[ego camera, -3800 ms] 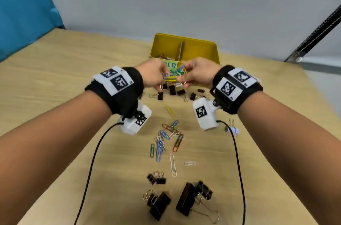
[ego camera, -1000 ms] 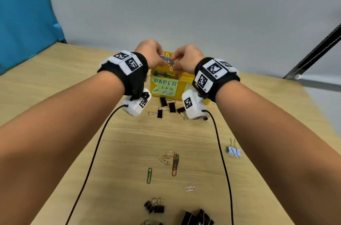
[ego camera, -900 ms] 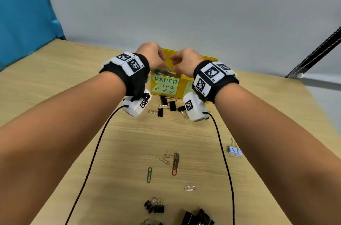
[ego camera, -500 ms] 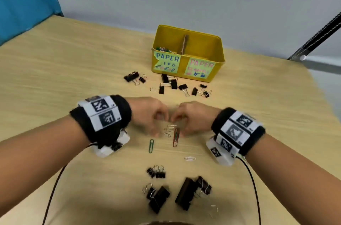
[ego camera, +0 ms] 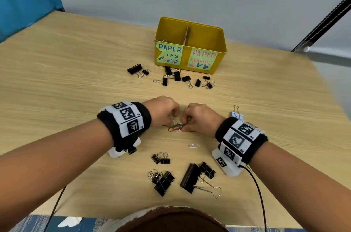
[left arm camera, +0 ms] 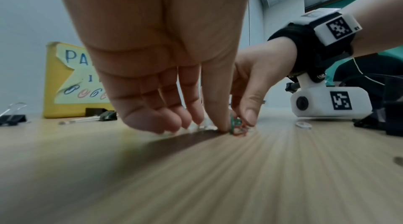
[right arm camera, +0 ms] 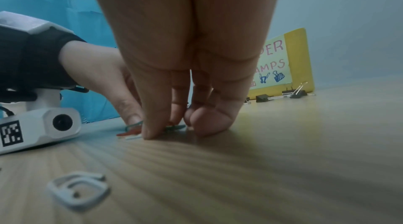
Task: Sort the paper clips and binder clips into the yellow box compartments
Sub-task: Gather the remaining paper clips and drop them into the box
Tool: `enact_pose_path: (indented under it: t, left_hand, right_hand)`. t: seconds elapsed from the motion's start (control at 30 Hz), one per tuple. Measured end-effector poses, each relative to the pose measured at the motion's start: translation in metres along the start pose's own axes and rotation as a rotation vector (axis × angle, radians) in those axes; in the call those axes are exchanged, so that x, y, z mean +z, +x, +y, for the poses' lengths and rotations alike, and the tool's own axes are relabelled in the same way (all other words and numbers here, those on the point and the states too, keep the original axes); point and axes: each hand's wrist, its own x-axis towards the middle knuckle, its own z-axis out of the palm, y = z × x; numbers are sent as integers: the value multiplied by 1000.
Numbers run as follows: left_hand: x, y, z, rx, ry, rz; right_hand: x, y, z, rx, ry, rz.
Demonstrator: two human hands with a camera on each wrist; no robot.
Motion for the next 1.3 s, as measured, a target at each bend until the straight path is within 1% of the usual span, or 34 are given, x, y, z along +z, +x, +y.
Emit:
enact_pose_path:
  t: [0.17,0.33,0.43,0.53,0.67,0.73,0.83,0.9,0.97,1.03,1.07,1.17,1.27,1.3]
  left_hand:
    - [0,-1,-1,-33,-74,-52]
    - [3,-1,4,-48,-53,3]
    - [6,-2,5,-76,-74,1]
    - [9,-4,9,-88,-55,11]
    - [14,-8,12,-90,-2,22]
    - [15,-9,13,-84,13,33]
    - [9,-12,12,-96,-32,61]
    - [3,-13,7,-120,-111,96]
    - [-4,-13,-1,-149,-228,101]
    - [-8,-12,-9,-161,-427,66]
    - [-9,-12,-13,-170,-536,42]
    - [-10,-11,-19,-217,-748,24]
    - [-9,-11,-19,-255,-872,61]
    - [-8,-11,-19,-258,-890,67]
  right_hand:
    - [-1,-3,3,27,-6,-10]
    - [8,-1,-2,-21,-16,67]
    - [11,-2,-4,-11,-17,26]
    - [13,-4,-5,-14,-69,-15]
    - [17,-9,-9,-82,-105,14]
    - [16,-11,-8,-108,-72,31]
    - [8,-13,-1,-64,83,-1]
    - [2,-14,8,13,272,-44]
    - [-4,-16,15,102,572,-89]
    - [-8,-19,18,163,807,-102]
    - [-9,-20,19,184,861,-93]
    - [-9,-22,18,235,826,-96]
    - [-8,-28,13,270,745,-206]
    - [-8,-30,10,260,644,-238]
